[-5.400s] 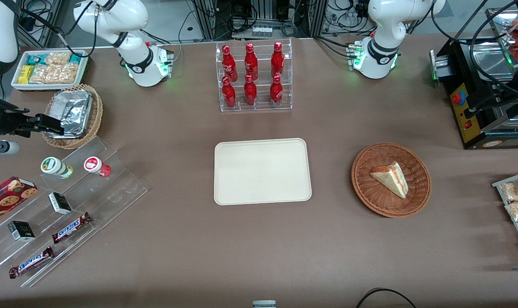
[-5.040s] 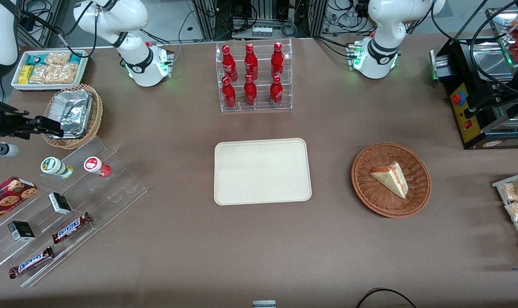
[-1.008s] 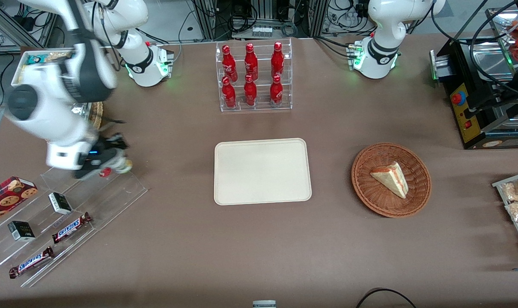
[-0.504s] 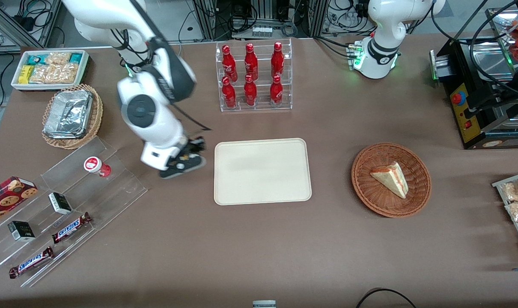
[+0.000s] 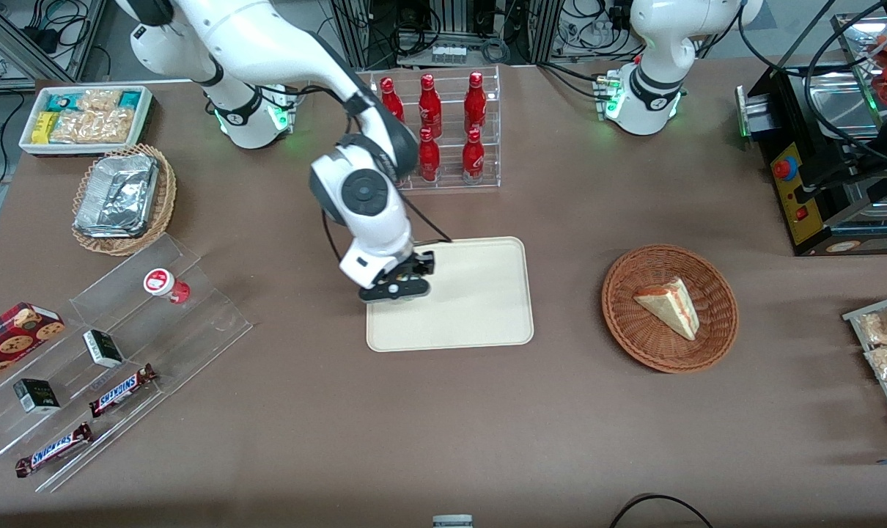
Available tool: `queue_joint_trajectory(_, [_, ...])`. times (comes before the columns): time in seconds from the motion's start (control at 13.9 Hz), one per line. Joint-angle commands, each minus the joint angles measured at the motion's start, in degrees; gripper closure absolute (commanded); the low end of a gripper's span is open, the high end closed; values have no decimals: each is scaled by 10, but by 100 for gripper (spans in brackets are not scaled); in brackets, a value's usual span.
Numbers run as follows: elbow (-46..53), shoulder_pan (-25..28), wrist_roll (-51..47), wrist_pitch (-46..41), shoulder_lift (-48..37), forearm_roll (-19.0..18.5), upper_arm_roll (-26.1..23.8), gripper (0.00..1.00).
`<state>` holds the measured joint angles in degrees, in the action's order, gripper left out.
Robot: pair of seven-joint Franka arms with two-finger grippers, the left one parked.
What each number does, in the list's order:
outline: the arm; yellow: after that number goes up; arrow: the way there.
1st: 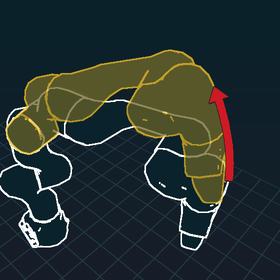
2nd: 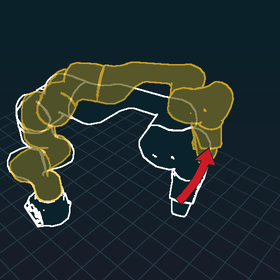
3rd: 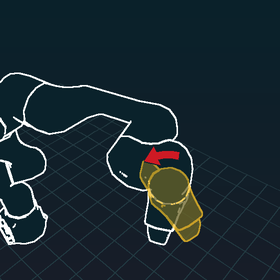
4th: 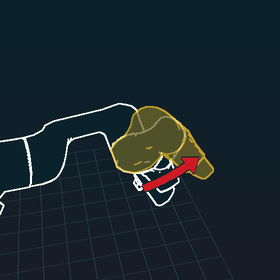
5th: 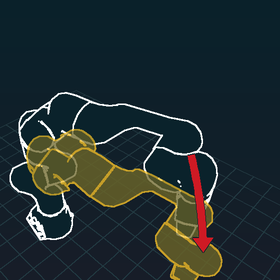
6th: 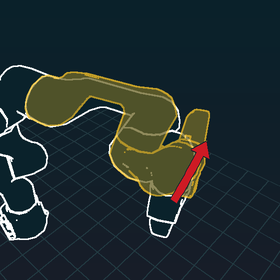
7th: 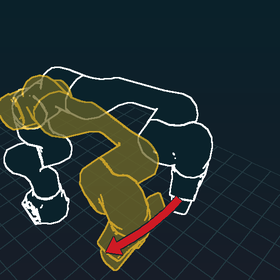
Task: Place green gum on tray
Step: 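Carry the held gum container over the cream tray and lower it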
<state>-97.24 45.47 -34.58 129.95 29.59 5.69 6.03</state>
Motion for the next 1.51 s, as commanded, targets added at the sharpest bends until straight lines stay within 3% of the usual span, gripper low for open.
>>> queue_joint_trajectory(0.0, [57, 20, -44, 13, 52, 13, 7, 100])
queue_joint_trajectory(0.65, [64, 40, -72, 91, 116, 20, 7, 98])
queue_joint_trajectory(0.79, [64, 39, -72, 92, 121, 21, 7, 0])
queue_joint_trajectory(1.44, [59, 41, -11, 86, 111, 10, 8, 0])
